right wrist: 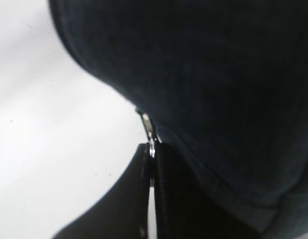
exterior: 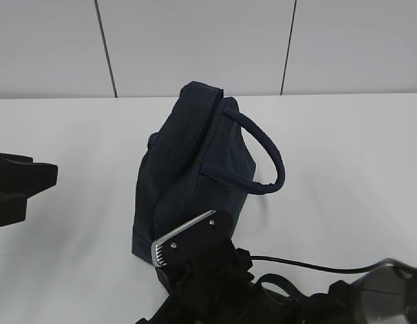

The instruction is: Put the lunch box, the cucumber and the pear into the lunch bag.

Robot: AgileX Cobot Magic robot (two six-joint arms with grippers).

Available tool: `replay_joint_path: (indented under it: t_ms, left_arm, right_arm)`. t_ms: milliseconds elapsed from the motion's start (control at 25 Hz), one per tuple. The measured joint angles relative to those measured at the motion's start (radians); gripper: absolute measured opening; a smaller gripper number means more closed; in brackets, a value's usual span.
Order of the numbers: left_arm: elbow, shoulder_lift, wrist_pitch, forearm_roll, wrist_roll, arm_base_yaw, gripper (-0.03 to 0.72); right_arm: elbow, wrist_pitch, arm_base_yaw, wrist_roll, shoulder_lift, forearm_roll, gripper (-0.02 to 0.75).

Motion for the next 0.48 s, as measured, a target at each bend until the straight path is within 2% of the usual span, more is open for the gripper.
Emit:
replay_joint_path:
  t_ms: [480]
  left_arm:
    - [0.000, 0.000, -0.015, 0.000, 0.000, 0.000, 0.259]
  right_arm:
    - [0.000, 0.151, 0.000, -0.086, -0.173, -0.010, 0.006]
